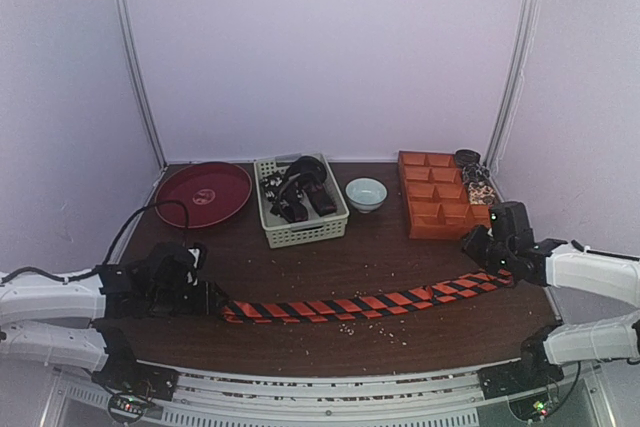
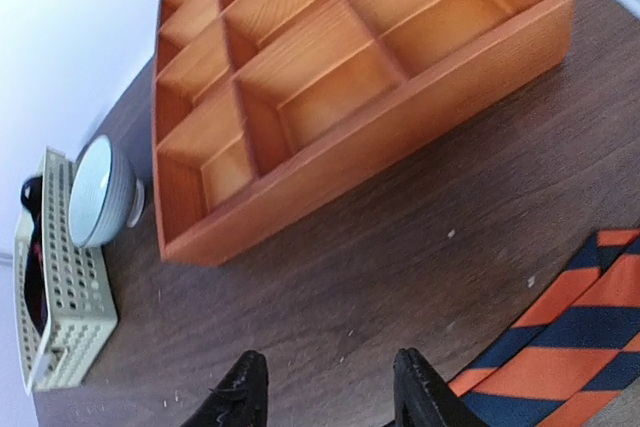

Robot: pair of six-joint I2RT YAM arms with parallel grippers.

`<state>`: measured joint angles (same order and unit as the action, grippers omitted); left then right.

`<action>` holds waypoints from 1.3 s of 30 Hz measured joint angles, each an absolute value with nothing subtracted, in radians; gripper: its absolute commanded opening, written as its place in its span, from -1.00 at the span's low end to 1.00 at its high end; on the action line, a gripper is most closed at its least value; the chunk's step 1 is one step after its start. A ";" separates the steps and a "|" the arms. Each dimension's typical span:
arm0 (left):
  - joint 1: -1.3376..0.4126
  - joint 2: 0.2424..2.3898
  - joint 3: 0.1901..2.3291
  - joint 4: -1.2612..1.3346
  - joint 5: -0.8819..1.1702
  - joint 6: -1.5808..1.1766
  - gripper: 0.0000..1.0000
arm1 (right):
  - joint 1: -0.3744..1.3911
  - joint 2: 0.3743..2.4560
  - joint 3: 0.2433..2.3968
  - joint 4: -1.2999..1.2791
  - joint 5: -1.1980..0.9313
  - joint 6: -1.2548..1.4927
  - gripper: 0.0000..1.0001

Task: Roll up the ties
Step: Adjust the tie at the center of the board.

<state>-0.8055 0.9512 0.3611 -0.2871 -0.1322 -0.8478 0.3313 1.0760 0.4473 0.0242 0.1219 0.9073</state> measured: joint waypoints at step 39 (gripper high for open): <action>-0.805 1.093 0.330 -0.137 -0.061 -0.810 -1.00 | 0.801 1.388 0.667 -0.235 0.203 0.678 -0.23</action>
<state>-0.8055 1.0935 0.3302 -0.1368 -0.0612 -0.8101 0.8009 1.3876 0.6674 -0.2352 0.2031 0.6785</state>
